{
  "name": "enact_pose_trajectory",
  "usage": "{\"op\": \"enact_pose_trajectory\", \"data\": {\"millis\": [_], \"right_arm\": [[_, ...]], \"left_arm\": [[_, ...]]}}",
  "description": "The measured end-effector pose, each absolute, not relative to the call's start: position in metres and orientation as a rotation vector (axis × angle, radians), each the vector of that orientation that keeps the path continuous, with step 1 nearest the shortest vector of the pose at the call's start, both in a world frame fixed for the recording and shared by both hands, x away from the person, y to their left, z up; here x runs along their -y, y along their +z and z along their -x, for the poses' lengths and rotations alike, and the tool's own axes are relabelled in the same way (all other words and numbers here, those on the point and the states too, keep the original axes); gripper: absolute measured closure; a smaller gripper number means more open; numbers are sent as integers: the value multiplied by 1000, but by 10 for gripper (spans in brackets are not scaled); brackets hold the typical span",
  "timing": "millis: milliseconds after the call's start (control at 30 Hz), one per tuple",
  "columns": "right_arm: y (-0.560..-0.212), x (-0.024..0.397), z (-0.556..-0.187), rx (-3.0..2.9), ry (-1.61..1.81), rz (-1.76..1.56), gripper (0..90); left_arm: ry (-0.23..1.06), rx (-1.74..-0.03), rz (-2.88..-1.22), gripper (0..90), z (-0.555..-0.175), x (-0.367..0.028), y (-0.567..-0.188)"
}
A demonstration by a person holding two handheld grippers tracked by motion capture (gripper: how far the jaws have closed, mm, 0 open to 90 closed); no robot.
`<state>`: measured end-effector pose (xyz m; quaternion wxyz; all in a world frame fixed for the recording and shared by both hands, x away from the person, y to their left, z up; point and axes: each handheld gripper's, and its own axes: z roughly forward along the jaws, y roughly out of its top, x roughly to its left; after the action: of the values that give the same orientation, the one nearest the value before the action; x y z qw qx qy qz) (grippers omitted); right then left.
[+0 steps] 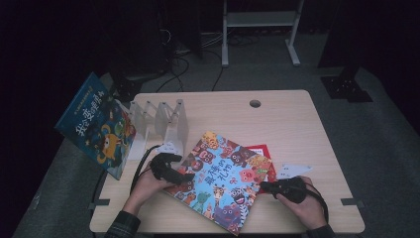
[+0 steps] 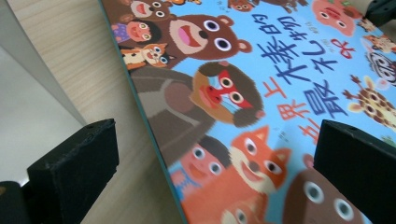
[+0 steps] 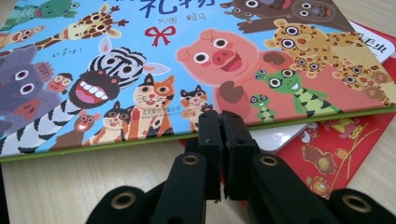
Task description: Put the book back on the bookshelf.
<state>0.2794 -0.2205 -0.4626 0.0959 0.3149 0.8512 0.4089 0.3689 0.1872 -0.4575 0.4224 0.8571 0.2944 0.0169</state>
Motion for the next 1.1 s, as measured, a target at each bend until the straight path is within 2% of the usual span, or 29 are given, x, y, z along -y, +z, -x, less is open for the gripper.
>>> {"op": "enact_pose_trajectory", "data": {"millis": [600,1100], "right_arm": [[-462,218,-277,-2535,1214,-897,860],[-464,218,-274,-2547,1222,-876,871]], "left_arm": [[-94,-711,-2192,0,-376,-176,-466],[-100,-716,-2192,0,-376,-175,-466]]}}
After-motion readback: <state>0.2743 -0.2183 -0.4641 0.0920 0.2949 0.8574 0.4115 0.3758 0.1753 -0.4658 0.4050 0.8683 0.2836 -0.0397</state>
